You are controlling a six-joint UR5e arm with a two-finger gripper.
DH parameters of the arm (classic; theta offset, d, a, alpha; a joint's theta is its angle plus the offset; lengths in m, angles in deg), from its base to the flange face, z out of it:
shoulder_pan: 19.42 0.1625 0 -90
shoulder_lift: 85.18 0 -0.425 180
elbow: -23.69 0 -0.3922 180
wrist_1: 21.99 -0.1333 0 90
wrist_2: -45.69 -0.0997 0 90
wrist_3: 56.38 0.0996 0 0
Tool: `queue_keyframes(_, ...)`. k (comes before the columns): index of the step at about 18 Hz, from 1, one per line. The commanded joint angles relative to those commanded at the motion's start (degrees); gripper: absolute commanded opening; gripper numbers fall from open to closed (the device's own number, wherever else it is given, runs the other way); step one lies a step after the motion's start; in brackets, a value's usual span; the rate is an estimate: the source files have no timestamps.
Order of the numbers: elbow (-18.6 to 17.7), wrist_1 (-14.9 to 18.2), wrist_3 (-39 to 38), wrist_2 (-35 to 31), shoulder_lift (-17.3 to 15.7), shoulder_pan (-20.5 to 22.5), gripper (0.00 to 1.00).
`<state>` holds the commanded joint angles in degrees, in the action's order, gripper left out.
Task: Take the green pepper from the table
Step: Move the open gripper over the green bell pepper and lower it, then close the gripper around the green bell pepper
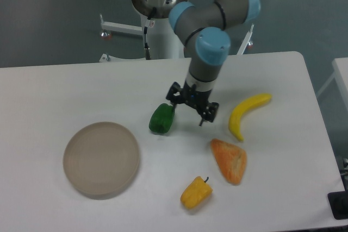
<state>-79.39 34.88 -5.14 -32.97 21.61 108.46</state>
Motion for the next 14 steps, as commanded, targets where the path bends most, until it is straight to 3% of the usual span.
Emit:
queue_keyframes(7,-2.56,-0.63,-0.62,0.09,-1.41,-1.23,1.00)
queue_keyframes(14,-1.77,-0.80,-1.58,0.09,-0.71,-2.11,1.00)
